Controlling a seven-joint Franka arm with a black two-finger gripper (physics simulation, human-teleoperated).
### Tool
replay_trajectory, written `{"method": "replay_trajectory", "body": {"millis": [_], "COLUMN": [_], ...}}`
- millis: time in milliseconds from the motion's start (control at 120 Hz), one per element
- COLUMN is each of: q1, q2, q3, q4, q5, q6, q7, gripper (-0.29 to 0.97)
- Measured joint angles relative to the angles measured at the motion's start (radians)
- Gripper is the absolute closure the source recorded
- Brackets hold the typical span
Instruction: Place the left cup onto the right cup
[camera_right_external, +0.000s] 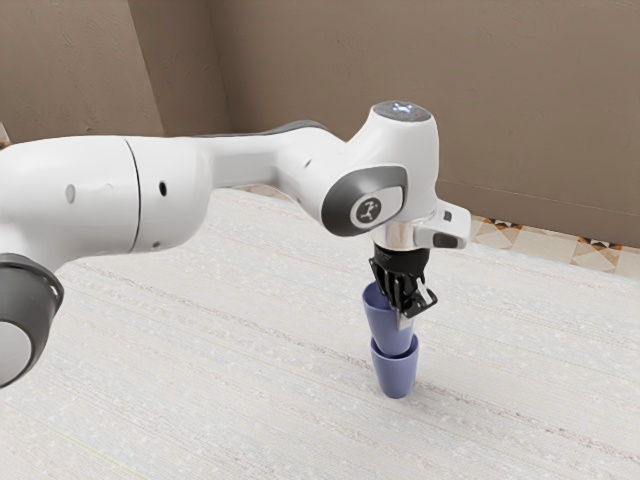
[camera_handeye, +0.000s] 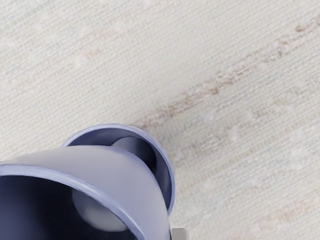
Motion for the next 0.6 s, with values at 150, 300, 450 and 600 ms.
{"method": "replay_trajectory", "body": {"millis": [150, 300, 450, 600], "q1": [0.0, 0.0, 0.0, 0.0], "q2": [0.003, 0.009, 0.016, 0.021], "q3": [0.0, 0.0, 0.0, 0.0], "q4": [0.0, 0.0, 0.0, 0.0], "q5": [0.0, 0.0, 0.0, 0.001], "q6": [0.001, 0.005, 0.007, 0.009], "q7": [0.0, -0.001, -0.001, -0.001], "gripper": [0.78, 0.78, 0.78, 0.78]}}
